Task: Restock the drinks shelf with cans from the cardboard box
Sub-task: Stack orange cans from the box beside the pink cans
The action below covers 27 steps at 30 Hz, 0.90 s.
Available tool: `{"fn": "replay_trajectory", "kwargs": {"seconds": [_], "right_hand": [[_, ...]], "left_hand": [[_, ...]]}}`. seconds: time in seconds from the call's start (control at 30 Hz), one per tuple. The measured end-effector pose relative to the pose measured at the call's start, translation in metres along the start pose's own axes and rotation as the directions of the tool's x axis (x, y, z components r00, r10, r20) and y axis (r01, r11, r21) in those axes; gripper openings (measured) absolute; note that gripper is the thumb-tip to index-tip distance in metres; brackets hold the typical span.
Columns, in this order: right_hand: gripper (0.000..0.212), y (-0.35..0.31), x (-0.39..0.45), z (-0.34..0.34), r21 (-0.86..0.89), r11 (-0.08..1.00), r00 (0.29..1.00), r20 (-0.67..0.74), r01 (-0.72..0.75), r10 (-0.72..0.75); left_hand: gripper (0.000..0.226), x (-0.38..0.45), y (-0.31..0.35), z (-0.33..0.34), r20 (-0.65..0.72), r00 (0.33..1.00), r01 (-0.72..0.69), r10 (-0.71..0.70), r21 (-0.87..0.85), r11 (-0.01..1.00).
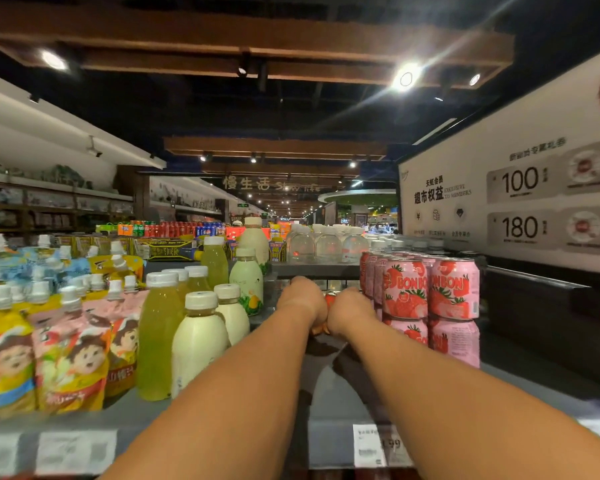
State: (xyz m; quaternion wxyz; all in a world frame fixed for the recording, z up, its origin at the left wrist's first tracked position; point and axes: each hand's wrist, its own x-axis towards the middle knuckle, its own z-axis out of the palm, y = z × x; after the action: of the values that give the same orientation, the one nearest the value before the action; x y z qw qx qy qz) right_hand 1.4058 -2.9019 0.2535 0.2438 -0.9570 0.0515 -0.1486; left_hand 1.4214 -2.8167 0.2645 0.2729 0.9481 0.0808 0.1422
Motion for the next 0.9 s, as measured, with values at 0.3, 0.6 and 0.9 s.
{"fn": "replay_trajectory", "kwargs": {"seconds": [0.3, 0.6, 0.9], "right_hand": [[0.043, 0.041, -0.145, -0.039, 0.189, 0.944, 0.957, -0.162, 0.27, -0.241], [0.056, 0.11, -0.301, 0.011, 0.32, 0.911, 0.958, 0.033, 0.258, -0.283], [0.056, 0.14, -0.441, 0.105, 0.276, 0.924, 0.908, 0.253, 0.263, -0.334]], "left_hand": [[0.046, -0.167, -0.03, -0.018, -0.213, 0.971, -0.132, 0.108, -0.104, 0.986], [0.053, -0.35, -0.104, 0.02, -0.148, 0.982, 0.106, -0.117, -0.083, 0.991], [0.052, -0.515, -0.271, 0.064, -0.108, 0.829, 0.533, -0.549, -0.148, 0.833]]}}
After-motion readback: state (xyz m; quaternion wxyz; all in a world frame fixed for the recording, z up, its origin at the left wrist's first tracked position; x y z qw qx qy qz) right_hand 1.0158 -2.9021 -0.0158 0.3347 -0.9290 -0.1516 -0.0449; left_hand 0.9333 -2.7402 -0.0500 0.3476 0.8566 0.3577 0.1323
